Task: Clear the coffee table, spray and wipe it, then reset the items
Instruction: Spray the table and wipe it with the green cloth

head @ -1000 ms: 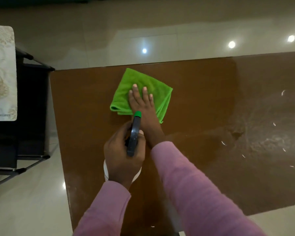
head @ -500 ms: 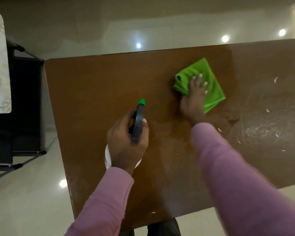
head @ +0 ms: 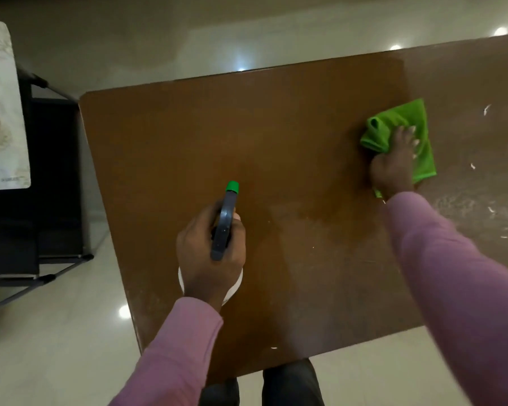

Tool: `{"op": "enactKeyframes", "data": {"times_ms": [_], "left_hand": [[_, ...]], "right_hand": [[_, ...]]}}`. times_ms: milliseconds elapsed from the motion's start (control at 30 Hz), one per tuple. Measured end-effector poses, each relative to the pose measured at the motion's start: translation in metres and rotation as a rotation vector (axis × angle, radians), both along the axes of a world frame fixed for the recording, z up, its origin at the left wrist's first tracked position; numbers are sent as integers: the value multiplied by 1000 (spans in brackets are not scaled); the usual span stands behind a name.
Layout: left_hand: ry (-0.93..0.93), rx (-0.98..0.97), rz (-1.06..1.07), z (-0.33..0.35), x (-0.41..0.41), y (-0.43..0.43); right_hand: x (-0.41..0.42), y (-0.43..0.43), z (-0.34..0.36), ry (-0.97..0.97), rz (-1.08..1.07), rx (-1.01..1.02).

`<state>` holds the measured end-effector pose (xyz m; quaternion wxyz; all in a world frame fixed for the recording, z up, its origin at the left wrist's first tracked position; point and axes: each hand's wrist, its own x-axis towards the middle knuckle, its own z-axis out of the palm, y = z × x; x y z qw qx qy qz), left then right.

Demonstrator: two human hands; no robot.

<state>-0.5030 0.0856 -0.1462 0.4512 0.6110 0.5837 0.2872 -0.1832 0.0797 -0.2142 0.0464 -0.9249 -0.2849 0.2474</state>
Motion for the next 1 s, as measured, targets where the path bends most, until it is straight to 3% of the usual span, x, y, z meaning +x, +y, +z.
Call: {"op": "enactKeyframes", "data": {"times_ms": [133, 233, 400, 467, 633, 767, 900, 1000], "left_hand": [[-3, -19, 17, -1, -2, -6], [6, -35, 9, 0, 2, -5], [83, -1, 9, 0, 1, -4], [94, 16, -12, 3, 1, -6], [43, -7, 8, 5, 0, -9], [52, 6, -11, 4, 0, -11], [48, -7, -14, 2, 2, -13], [68, 9, -17, 1, 4, -12]], "right_hand": [[-8, 1, 1, 23, 12, -30], [-102, -5, -7, 40, 154, 29], [-249, -18, 3, 331, 462, 92], [-238, -27, 1, 330, 477, 142], [-107, -48, -6, 37, 146, 123], [-11, -52, 1, 68, -78, 14], [-61, -43, -3, 18, -19, -4], [-157, -45, -3, 149, 148, 77]]}}
